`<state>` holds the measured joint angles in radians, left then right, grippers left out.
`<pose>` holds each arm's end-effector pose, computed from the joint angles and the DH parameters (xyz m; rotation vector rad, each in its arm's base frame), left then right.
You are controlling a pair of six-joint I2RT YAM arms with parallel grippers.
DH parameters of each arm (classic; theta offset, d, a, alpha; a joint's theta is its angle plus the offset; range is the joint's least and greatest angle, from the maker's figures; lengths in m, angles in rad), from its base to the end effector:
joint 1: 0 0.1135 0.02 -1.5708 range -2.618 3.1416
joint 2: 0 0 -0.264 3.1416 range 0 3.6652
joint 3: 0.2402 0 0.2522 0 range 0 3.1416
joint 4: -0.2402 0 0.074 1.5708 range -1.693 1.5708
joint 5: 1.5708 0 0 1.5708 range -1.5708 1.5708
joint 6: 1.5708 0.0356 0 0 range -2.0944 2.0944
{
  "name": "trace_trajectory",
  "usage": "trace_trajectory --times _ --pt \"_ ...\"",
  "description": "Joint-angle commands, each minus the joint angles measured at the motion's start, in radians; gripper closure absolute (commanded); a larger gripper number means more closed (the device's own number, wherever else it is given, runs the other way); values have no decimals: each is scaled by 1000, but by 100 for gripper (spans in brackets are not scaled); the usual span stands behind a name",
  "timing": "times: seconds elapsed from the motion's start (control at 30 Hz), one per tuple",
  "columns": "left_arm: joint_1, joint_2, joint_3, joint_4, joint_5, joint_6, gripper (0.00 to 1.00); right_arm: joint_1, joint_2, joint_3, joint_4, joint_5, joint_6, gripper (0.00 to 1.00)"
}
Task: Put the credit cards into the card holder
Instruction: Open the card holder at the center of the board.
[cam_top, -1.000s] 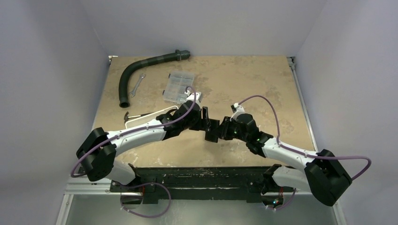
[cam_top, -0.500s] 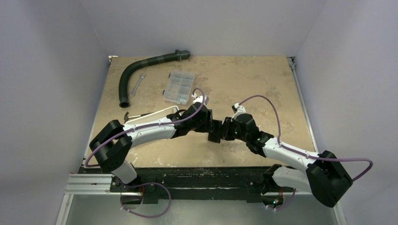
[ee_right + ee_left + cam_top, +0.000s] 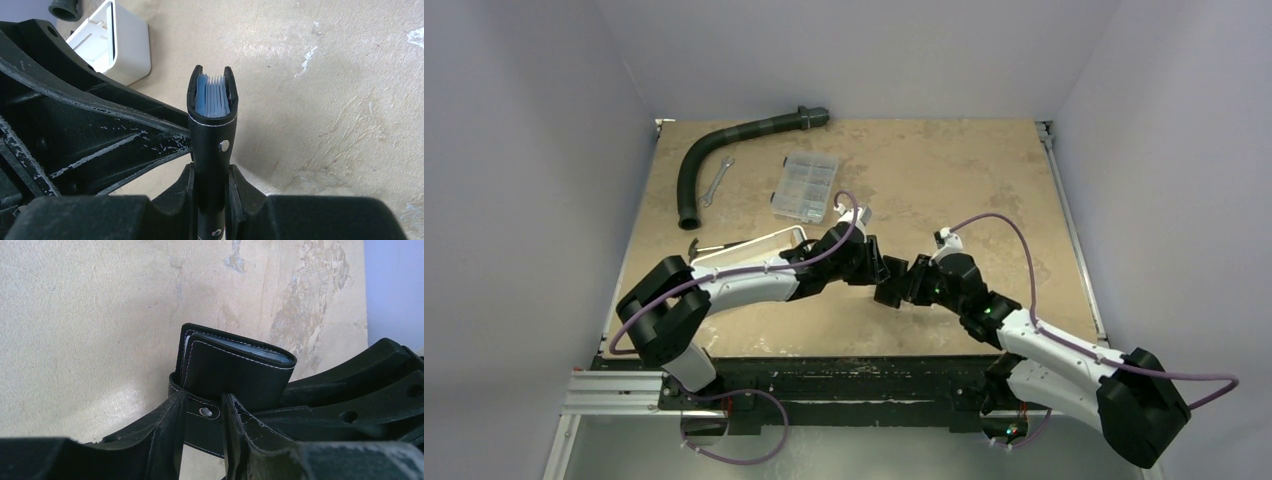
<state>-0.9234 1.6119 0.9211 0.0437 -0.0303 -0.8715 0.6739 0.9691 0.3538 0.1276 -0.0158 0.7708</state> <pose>0.2091 -0.2748 0.2014 0.0440 2.3895 -0.9074 0.1575 0.1265 0.1874 0.0955 2.1837 0.8823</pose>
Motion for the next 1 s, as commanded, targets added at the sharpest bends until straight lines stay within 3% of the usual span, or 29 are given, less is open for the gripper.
trace_trajectory --times 0.0,0.27,0.57,0.7,0.8,0.97 --pt "-11 -24 -47 -23 26 8 66 8 -65 45 163 14 40 100" --pt "-11 -57 -107 4 49 0 68 9 -136 31 122 82 90 100" --pt "-11 -86 -131 17 34 10 97 9 -158 23 113 94 125 100" --pt "-11 -119 -133 -21 -16 49 100 1 -178 8 107 100 127 100" --pt "1 -136 -122 -106 -64 94 100 -47 -195 -16 146 23 104 100" --pt "80 -161 -144 -174 -11 146 100 -201 -171 -35 200 -290 22 100"
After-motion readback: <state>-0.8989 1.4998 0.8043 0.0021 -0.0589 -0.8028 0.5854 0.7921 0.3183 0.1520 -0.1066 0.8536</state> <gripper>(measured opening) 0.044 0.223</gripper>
